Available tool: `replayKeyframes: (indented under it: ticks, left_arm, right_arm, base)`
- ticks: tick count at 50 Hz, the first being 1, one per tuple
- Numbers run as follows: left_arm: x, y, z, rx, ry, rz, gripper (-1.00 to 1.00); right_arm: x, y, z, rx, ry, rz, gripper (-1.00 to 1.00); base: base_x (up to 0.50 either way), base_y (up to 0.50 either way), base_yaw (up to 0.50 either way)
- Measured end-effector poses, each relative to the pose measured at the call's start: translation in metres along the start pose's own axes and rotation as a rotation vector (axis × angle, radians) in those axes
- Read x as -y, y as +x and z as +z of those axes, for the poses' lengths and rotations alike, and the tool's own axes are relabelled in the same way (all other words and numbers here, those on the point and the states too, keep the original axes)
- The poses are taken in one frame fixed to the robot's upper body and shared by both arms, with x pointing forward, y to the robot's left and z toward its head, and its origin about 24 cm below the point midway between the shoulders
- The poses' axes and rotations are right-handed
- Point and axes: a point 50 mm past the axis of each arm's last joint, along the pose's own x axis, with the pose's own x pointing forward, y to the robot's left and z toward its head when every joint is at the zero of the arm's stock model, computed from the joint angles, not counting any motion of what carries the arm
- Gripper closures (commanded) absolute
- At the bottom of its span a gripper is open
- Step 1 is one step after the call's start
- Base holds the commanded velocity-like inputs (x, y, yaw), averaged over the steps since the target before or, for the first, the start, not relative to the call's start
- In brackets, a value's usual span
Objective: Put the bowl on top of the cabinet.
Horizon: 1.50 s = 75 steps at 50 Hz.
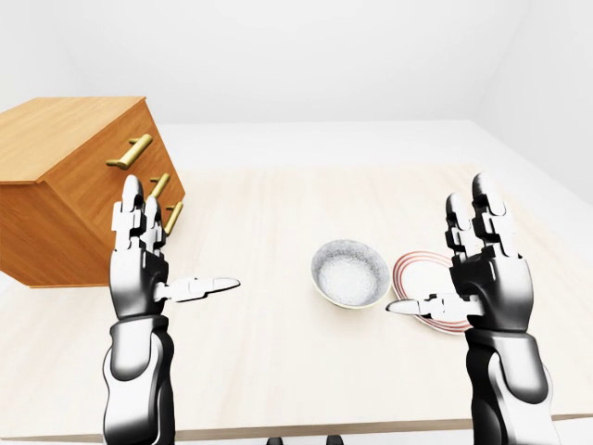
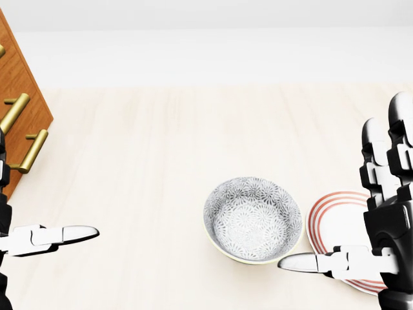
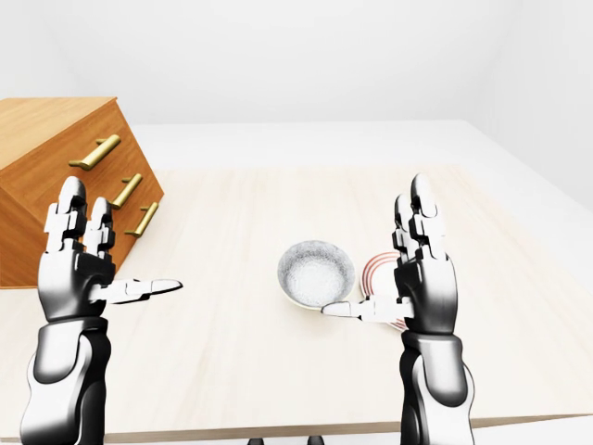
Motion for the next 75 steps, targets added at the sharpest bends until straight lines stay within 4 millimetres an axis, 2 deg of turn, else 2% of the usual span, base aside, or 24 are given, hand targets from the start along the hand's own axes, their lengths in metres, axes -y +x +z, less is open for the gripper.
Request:
replayKeyframes:
  ticks: [12,22,32,60,75]
  left_arm:
    - [0.000,-0.001,0.004,0.018,0.000,-0.001,-1.00]
    - [0.000,-0.002,0.012,0.049,-0.002,-0.001,-1.00]
    - [-0.001,-0.002,0.017,0.072,-0.002,0.001,-1.00]
    - [-0.001,-0.002,0.018,0.076,0.000,0.002,-1.00]
    - [-0.002,-0.002,0.017,0.071,0.002,0.002,-1.00]
  right_arm:
    - [0.000,-0.001,0.001,0.001,-0.010,-0.002,-1.00]
    - [0.000,-0.003,0.022,0.086,-0.033,0.001,-1.00]
    - [0.000,-0.005,0.028,0.109,-0.052,0.003,-1.00]
    - [0.001,-0.005,0.026,0.095,-0.058,0.002,-1.00]
    - [0.002,-0.005,0.019,0.064,-0.061,-0.006,-1.00]
  base:
    - [0.05,0.00,0.00]
    - [0.00,0.09,0.00]
    - [0.00,0.49,0.00]
    - [0.00,0.49,0.00]
    - [0.00,0.00,0.00]
